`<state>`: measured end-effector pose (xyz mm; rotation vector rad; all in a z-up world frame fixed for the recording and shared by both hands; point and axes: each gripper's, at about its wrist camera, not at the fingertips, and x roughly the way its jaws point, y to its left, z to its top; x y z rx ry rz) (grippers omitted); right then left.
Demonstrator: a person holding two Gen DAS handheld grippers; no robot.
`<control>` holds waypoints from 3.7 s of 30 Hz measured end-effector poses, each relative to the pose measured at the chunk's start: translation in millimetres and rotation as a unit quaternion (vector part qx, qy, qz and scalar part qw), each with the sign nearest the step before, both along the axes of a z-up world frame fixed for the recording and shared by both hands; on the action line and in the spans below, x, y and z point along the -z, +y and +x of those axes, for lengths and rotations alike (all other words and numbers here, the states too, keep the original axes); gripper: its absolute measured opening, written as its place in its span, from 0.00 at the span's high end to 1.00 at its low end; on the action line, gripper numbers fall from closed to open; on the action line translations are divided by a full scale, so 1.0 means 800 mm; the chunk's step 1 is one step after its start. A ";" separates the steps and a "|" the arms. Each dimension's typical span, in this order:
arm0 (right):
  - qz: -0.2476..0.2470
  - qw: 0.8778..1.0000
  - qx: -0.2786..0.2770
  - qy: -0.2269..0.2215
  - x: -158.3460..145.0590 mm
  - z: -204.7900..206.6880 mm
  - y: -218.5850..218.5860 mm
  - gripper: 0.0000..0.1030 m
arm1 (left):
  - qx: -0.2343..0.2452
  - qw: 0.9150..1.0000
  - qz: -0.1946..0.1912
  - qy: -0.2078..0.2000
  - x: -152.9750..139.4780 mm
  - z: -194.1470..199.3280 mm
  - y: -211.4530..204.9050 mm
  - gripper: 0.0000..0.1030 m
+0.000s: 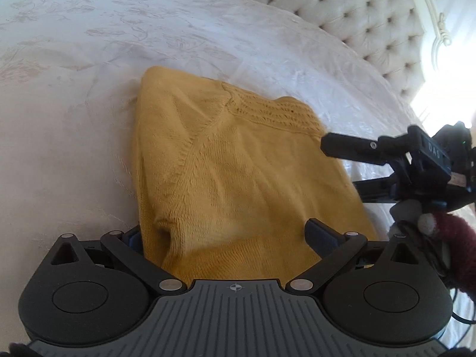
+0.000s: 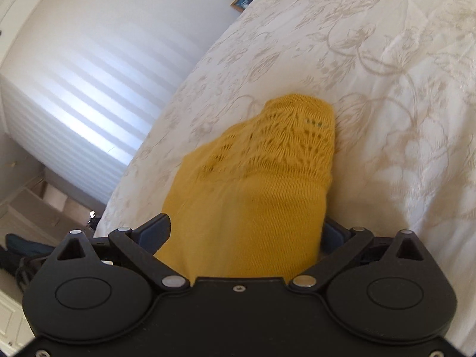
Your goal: Fold small clothes
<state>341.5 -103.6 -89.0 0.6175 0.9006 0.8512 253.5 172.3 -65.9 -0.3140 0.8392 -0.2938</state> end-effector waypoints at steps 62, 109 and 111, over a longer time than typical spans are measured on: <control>-0.150 0.977 -0.080 0.127 -0.072 -0.196 -0.048 0.48 | -0.068 0.977 -0.144 0.144 0.011 -0.131 0.056 0.71; -0.288 0.935 0.185 -0.088 -0.040 -0.124 -0.018 0.01 | -0.061 0.984 0.167 0.011 -0.015 -0.046 -0.046 0.01; -0.287 0.932 0.194 -0.112 -0.062 -0.138 -0.019 0.01 | -0.055 0.984 0.169 0.002 -0.027 -0.055 -0.051 0.01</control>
